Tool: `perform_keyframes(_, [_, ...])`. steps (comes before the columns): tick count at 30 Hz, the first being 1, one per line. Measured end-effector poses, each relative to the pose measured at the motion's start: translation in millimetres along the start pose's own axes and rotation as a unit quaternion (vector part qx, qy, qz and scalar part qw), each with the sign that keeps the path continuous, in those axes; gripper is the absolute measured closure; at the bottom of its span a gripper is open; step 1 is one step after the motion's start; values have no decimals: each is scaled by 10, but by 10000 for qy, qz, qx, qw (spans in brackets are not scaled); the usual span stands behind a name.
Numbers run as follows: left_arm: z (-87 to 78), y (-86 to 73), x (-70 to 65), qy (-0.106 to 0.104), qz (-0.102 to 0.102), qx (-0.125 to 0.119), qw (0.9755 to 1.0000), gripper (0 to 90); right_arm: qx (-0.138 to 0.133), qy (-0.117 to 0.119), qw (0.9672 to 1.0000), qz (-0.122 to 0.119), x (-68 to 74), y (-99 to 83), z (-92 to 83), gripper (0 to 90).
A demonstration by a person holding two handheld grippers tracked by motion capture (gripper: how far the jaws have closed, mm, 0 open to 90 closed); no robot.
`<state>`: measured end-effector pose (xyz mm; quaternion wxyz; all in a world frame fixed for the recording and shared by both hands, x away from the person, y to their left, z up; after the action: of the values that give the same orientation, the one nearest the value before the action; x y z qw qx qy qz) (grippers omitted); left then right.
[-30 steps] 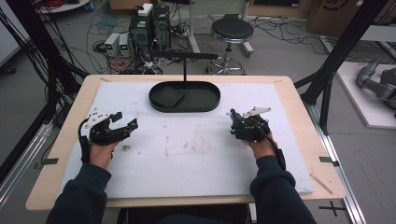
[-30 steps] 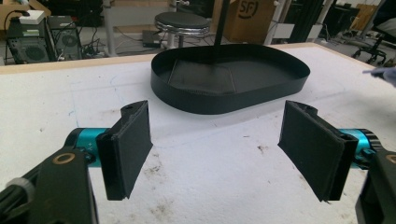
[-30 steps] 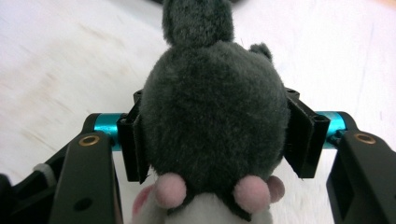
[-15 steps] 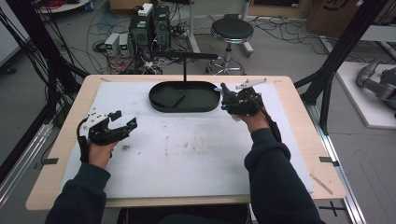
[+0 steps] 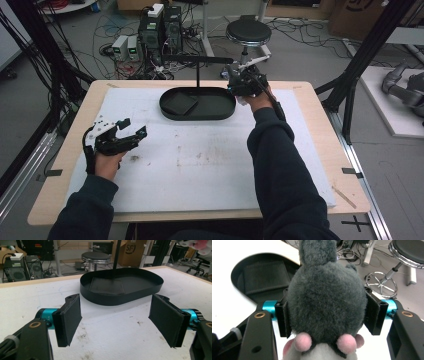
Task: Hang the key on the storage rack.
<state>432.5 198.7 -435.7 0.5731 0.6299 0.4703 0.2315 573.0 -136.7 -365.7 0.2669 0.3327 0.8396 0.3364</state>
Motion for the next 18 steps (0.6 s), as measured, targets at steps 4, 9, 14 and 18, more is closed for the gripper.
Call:
perform_keyframes(4, [-1, -1, -1, -2, -9, 5, 10000, 254, 82, -225, 9997, -27, -62, 118, 35, 368])
perform_keyframes(9, [-8, 4, -5, -15, 6, -5, 10000, 254, 64, -589, 9981, 152, -188, 219, 31, 368])
perform_keyframes(14, [-14, 8, -3, -4, -5, -11, 10000, 254, 357, -965, 9942, 311, -349, 109, 67, 369])
perform_keyframes(18, [-15, 8, -1, 6, -15, -10, 10000, 254, 636, -976, 9929, 252, -323, 9, 184, 369])
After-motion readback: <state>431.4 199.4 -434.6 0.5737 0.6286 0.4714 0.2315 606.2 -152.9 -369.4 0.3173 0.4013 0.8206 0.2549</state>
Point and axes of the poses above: each handheld gripper's, and its own axes: z roughly forward along the jaws, y roughly out of its top, x roughly to its left, the point moved 10 cm from there along z, roughly forward along the jaws, and after that the axes turned 8 degrees about -z, right-handed, at the moved point
